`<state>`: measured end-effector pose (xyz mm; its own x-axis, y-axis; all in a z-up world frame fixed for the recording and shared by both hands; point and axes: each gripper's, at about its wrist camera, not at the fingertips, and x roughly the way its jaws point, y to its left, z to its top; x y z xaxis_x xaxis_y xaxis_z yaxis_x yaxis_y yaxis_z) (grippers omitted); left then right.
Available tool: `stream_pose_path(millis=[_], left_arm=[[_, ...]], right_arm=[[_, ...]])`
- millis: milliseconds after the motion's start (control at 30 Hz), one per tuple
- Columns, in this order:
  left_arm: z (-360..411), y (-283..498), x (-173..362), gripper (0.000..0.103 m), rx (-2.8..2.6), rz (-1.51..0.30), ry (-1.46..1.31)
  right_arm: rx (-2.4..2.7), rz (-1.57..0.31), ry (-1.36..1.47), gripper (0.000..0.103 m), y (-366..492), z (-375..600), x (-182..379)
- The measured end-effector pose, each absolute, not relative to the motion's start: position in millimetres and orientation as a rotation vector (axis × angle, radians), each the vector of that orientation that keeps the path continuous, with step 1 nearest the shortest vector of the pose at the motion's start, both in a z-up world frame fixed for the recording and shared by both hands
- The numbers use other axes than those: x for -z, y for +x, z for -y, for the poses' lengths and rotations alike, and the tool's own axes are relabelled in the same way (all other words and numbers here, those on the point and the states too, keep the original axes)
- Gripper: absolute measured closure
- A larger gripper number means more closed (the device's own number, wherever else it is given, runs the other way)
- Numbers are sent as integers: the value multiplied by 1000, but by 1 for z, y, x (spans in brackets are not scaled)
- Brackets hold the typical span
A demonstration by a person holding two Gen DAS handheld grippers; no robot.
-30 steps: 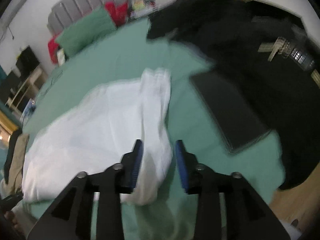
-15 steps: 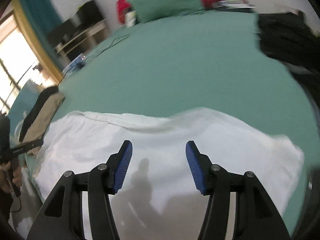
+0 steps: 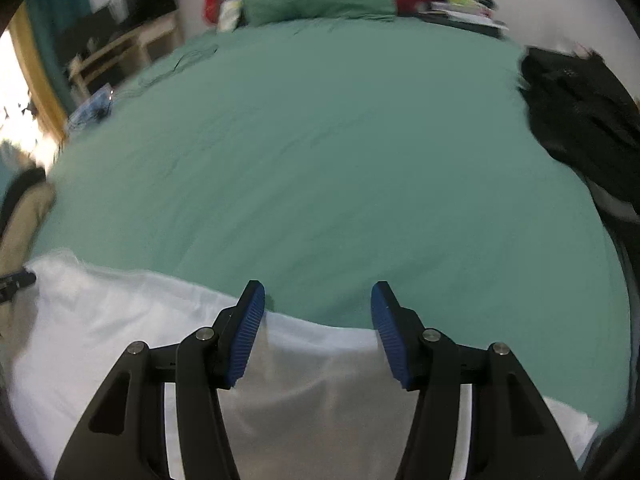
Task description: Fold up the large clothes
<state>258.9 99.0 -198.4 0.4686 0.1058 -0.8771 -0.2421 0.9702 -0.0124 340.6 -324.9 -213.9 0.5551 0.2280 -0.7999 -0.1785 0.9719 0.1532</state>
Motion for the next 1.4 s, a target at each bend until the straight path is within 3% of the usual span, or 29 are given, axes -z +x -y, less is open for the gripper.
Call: stream_pose_path(millis=[233, 367, 400, 433, 467, 600, 733, 800, 867, 900, 1067, 1300, 1400], left_arm=[[-138, 222, 211, 53, -238, -1123, -177], [-135, 213, 220, 55, -186, -1105, -173], [-131, 212, 219, 62, -170, -1088, -144], [-129, 211, 219, 95, -158, -1079, -127], [-128, 211, 219, 102, -171, -1076, -108], [-149, 211, 212, 102, -310, -1045, -125], [-156, 214, 211, 102, -339, -1072, -144], [-152, 213, 201, 96, -356, -1070, -157], [-142, 201, 186, 59, -354, -1022, -180], [-136, 195, 178, 54, -350, -994, -184], [-75, 158, 157, 54, -242, -945, -136], [-8, 114, 185, 54, -177, -1033, -61], [-18, 110, 208, 54, -194, -1107, -41]], right_arm=[[-116, -845, 130, 47, 263, 370, 184], [-48, -846, 184, 47, 215, 396, 188], [-35, -852, 198, 47, 202, 402, 190], [-22, -856, 219, 47, 190, 408, 191], [-7, -860, 248, 47, 177, 414, 193], [32, -858, 319, 47, 147, 417, 195], [17, -920, 233, 47, 151, 395, 209], [32, -980, 199, 47, 155, 389, 224], [53, -966, 206, 47, 155, 389, 220], [57, -962, 206, 47, 155, 389, 217], [19, -832, 209, 47, 135, 378, 192], [-189, -815, 191, 46, 128, 323, 187], [-212, -867, 100, 36, 135, 297, 197]])
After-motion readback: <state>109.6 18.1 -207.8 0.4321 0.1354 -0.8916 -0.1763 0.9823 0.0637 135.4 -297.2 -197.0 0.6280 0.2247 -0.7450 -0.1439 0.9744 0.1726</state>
